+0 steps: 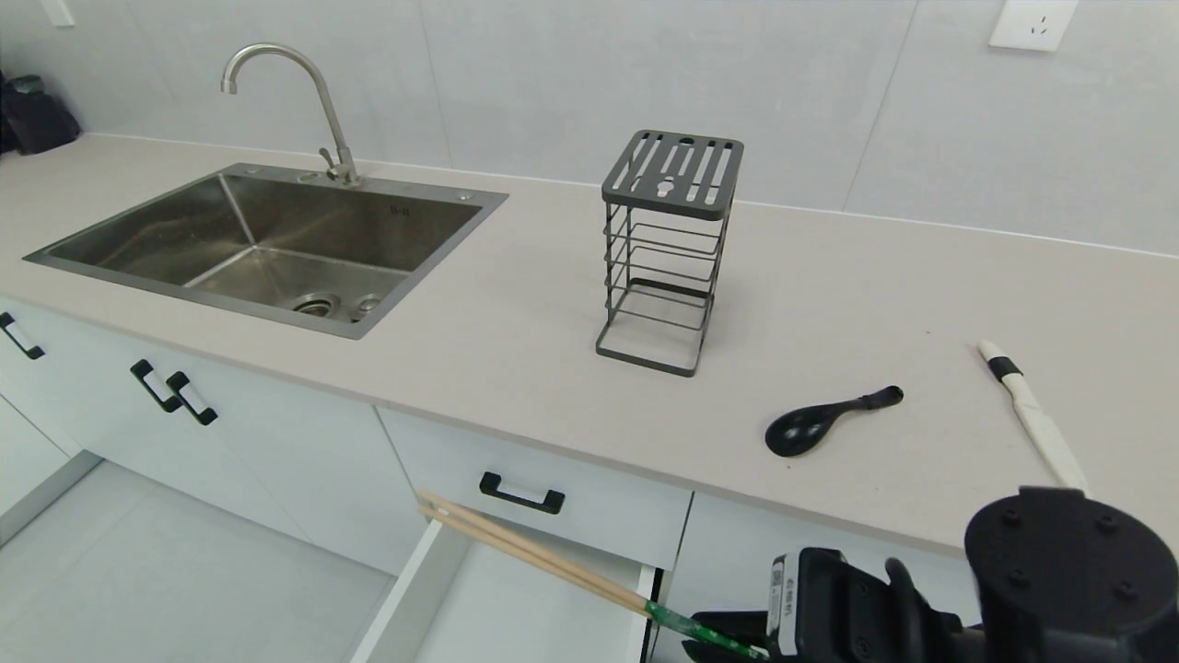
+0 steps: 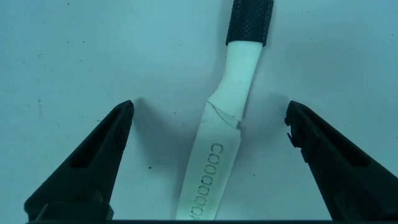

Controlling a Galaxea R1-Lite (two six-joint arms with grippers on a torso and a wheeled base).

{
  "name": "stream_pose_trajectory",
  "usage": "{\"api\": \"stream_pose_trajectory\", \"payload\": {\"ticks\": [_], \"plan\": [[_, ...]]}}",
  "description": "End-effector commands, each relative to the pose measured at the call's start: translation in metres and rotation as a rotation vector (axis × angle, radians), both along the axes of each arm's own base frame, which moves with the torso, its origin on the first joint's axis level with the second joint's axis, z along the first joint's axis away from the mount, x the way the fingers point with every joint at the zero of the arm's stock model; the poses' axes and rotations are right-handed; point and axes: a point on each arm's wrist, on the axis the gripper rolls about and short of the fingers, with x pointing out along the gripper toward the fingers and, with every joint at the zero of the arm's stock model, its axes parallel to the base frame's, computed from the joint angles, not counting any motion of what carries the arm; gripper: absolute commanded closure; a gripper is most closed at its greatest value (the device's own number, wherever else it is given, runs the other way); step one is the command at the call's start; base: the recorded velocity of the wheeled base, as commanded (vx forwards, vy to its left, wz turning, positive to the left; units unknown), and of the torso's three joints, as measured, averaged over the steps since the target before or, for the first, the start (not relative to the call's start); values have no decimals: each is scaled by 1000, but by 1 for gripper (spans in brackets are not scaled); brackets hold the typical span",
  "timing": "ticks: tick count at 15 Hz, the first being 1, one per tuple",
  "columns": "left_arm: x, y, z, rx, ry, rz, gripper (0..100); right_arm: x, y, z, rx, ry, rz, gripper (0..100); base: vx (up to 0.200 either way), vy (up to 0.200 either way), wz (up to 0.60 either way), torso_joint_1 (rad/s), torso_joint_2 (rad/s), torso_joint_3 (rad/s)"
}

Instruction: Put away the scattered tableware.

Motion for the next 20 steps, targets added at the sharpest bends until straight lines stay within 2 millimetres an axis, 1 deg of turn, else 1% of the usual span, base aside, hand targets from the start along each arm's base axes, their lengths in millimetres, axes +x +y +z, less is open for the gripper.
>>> {"api": "stream_pose_trajectory", "payload": {"ticks": [1,2,3,6,7,10,13,20], "plan": [[0,0,0,-1,0,0,0,8,14,8,15,-32,16,100,0,0,0,0,0,0],[0,0,0,-1,-1,0,0,11,24,0,-30,-19,34,100,0,0,0,0,0,0],[0,0,0,-1,-1,0,0,12,29,-4,-41,-7,41,100,0,0,0,0,0,0],[0,0,0,-1,0,0,0,21,41,-5,-30,3,31,100,0,0,0,-14,28,15],[0,0,0,-1,0,0,0,22,41,-4,-29,2,31,100,0,0,0,-144,286,139],[0,0,0,-1,0,0,0,28,55,-1,-9,-9,36,100,0,0,0,-154,318,152],[0,0,0,-1,0,0,0,30,58,-5,-13,-4,37,100,0,0,0,-98,180,84],[0,0,0,-1,-1,0,0,31,61,-5,-11,-6,39,100,0,0,0,-189,361,171]]}}
